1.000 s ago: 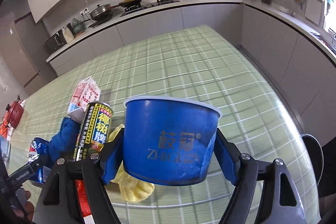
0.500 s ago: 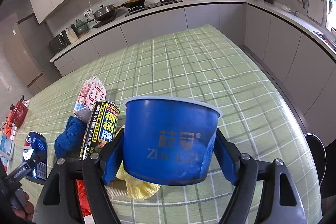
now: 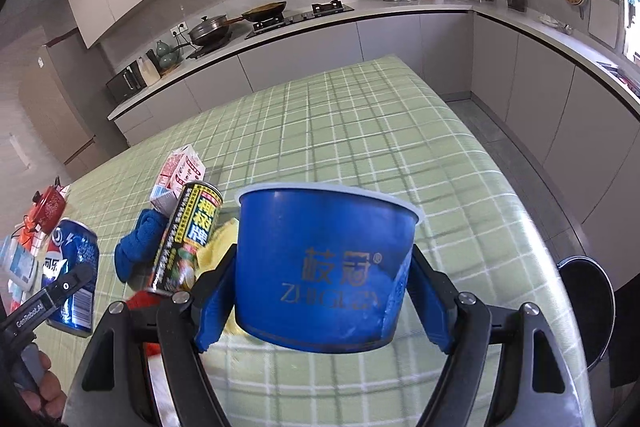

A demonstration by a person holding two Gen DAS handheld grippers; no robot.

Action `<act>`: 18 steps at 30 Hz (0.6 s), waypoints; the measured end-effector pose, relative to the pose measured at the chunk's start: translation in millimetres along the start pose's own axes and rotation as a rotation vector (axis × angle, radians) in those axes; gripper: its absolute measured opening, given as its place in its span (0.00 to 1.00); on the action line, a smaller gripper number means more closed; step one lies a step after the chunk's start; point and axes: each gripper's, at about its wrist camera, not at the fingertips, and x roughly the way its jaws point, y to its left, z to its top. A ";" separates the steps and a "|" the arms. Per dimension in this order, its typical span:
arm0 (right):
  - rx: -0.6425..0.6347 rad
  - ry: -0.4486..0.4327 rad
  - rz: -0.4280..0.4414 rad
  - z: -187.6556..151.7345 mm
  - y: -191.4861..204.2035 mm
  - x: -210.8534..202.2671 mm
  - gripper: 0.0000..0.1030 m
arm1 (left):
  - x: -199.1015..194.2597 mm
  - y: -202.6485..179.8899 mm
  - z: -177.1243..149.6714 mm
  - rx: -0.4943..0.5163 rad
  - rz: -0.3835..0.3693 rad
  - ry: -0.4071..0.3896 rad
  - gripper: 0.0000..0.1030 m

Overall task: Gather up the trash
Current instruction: 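Grasp the blue bowl-shaped cup with the right tool while the left tool grasps the Pepsi can, then carry the cup and can to the black bucket and release both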

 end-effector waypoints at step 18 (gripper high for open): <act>0.042 -0.022 -0.051 -36.6 -79.0 -58.6 0.77 | -17.8 -95.1 -41.5 0.150 -0.112 0.003 0.59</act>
